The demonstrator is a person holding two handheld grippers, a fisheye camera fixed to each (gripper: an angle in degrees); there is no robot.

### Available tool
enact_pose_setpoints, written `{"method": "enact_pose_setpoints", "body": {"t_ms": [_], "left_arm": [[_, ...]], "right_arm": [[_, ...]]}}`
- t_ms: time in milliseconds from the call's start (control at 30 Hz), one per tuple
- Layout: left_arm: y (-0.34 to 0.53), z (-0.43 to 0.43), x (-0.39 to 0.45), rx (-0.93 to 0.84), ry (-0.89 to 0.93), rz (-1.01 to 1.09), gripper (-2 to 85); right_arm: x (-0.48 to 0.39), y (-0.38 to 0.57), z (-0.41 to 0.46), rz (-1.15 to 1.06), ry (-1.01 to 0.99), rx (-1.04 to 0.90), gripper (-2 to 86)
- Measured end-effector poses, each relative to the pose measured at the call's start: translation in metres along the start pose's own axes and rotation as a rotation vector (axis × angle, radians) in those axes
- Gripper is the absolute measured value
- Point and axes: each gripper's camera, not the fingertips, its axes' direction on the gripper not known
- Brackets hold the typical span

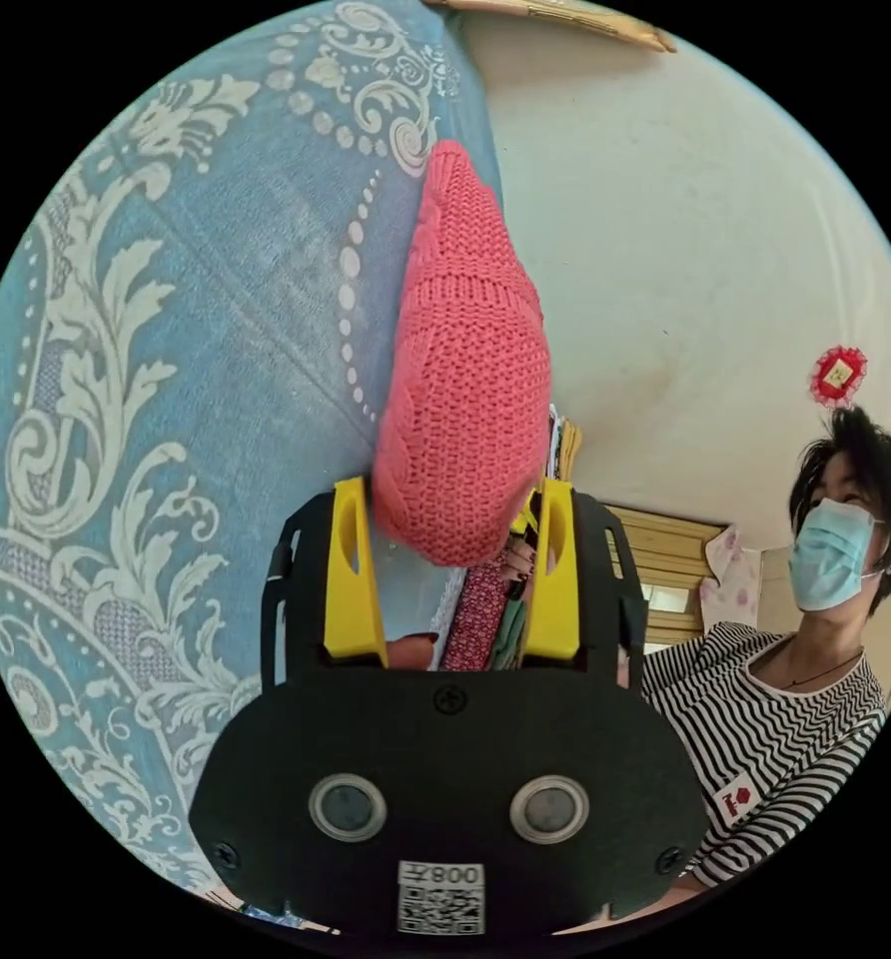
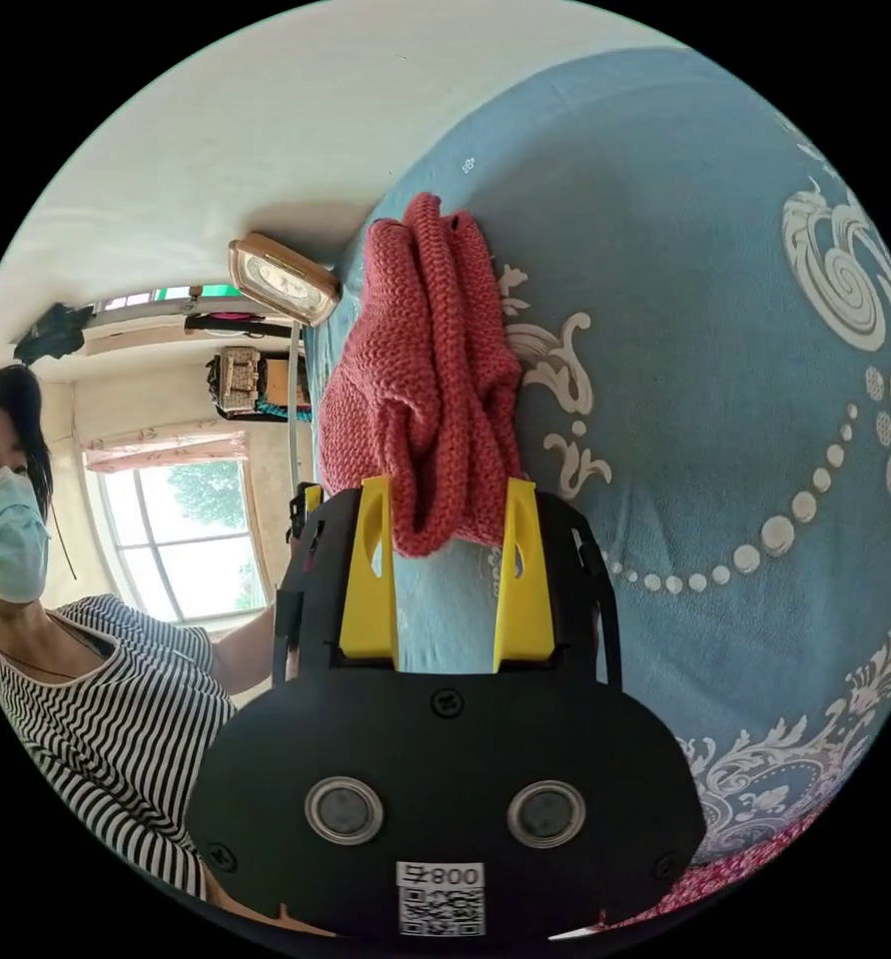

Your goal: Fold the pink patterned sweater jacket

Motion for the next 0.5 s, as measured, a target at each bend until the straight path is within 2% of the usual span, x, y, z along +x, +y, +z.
{"method": "enact_pose_setpoints", "body": {"t_ms": [300, 500], "left_arm": [[0.014, 0.012, -0.045, -0.063, 0.105, 0.006, 23.4], [0.027, 0.013, -0.066, -0.077, 0.135, -0.015, 24.0]], "right_arm": [[0.043, 0.020, 0.012, 0.054, -0.145, -0.018, 15.9], [0.064, 0.043, 0.004, 0.086, -0.332, 0.048, 17.0]]}}
